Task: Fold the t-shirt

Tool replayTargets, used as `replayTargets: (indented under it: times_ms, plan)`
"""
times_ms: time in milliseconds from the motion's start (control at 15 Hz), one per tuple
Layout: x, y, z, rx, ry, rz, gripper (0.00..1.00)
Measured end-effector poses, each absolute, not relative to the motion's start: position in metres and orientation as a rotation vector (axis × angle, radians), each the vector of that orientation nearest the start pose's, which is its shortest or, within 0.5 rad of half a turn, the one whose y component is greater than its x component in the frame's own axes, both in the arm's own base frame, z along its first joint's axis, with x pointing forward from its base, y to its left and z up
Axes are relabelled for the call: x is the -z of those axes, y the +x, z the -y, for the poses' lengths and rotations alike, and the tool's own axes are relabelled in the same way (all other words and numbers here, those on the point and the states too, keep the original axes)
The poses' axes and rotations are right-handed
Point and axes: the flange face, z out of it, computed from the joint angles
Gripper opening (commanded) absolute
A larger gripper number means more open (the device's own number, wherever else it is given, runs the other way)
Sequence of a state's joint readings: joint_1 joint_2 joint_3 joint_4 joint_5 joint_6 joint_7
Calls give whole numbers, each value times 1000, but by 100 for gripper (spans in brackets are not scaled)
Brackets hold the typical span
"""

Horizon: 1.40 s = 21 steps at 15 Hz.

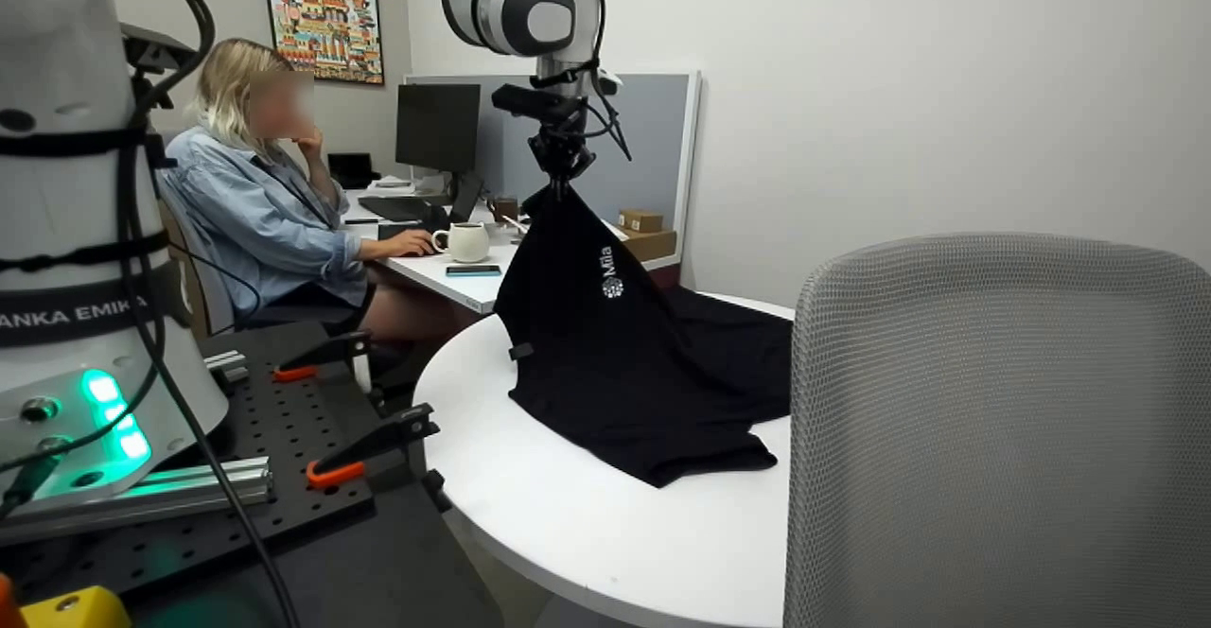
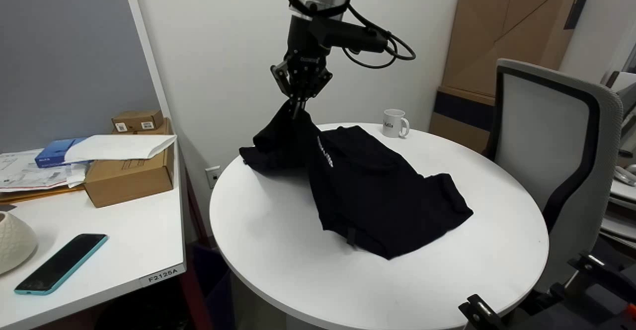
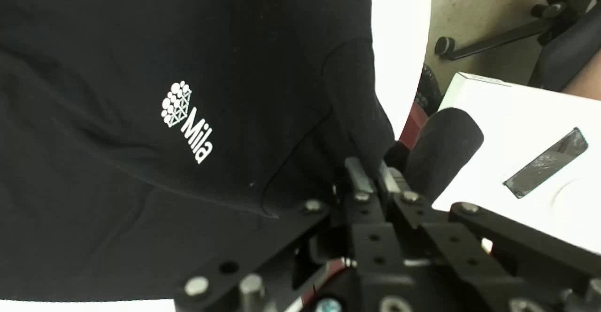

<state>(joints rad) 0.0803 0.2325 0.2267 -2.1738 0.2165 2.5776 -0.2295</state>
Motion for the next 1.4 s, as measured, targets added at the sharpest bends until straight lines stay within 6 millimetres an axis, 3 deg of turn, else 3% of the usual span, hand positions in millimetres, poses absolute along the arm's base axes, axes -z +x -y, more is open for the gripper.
replayTargets:
  times_ms: [600, 733, 1133, 1400]
  plan:
    - [-342, 551, -57, 166, -2917, 477, 1]
    - [-336, 542, -38, 138, -2930, 441, 1]
    - [-294, 508, 7, -7, -2965, 341, 1]
    - [-291, 503, 46, -26, -3015, 299, 1]
